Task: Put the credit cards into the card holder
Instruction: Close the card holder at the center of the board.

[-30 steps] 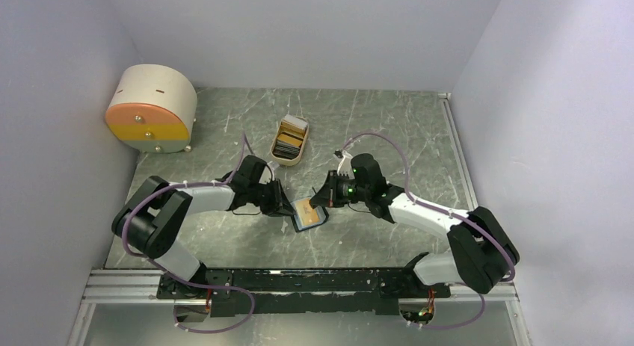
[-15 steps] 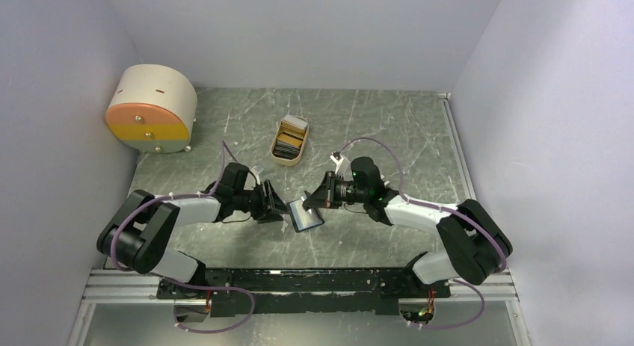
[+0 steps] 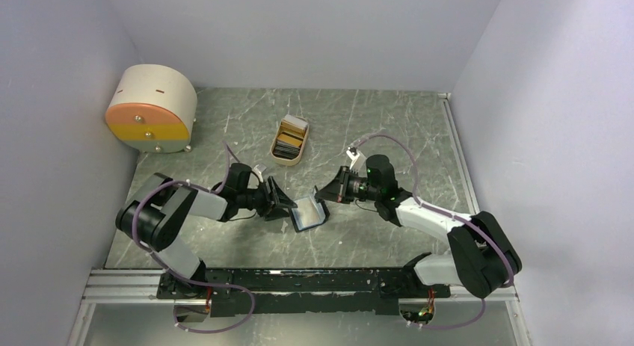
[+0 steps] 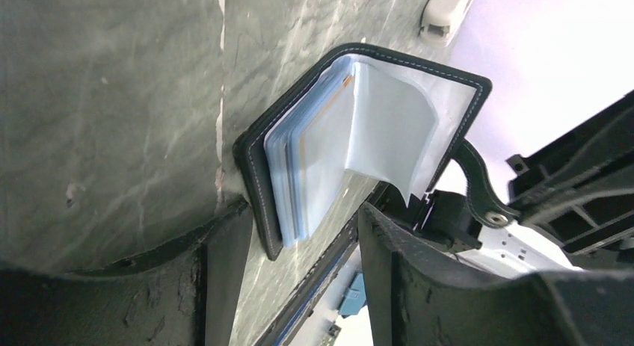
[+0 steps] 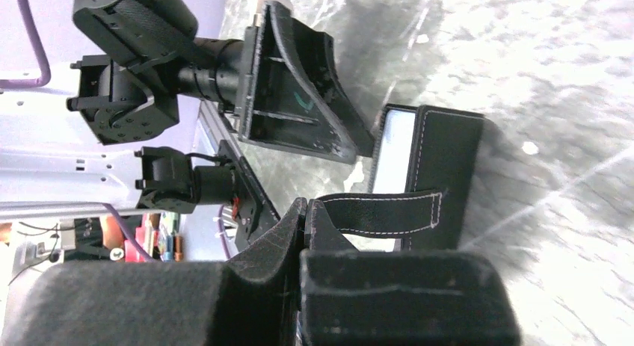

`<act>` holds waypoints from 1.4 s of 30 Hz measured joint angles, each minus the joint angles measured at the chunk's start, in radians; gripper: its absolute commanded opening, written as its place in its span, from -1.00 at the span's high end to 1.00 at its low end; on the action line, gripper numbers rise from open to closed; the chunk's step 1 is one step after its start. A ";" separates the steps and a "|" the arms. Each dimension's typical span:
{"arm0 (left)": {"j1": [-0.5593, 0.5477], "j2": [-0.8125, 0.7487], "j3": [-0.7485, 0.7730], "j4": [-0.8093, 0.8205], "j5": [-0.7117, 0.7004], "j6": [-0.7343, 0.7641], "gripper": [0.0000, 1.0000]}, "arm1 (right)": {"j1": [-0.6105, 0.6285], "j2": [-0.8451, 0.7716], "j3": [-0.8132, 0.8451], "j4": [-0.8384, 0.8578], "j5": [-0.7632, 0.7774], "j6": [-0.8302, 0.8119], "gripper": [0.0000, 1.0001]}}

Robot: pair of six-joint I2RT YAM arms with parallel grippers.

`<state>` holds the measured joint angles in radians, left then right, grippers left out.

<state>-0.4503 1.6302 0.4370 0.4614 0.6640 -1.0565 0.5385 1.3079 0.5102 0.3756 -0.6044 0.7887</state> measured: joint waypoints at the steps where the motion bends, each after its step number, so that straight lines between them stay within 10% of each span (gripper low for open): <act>1: -0.002 0.009 0.000 0.021 0.000 -0.011 -0.20 | -0.012 -0.006 -0.011 0.000 0.003 -0.001 1.00; 27: -0.140 0.174 0.158 0.407 0.023 -0.267 -0.05 | -0.096 0.066 -0.167 0.069 0.079 -0.070 1.00; 42: -0.167 0.067 0.156 0.294 0.026 -0.191 0.20 | 0.016 0.185 -0.066 0.107 0.051 -0.090 1.00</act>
<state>-0.6178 1.6974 0.5930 0.7551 0.6899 -1.2476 0.5545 1.4929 0.4438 0.4824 -0.5529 0.6983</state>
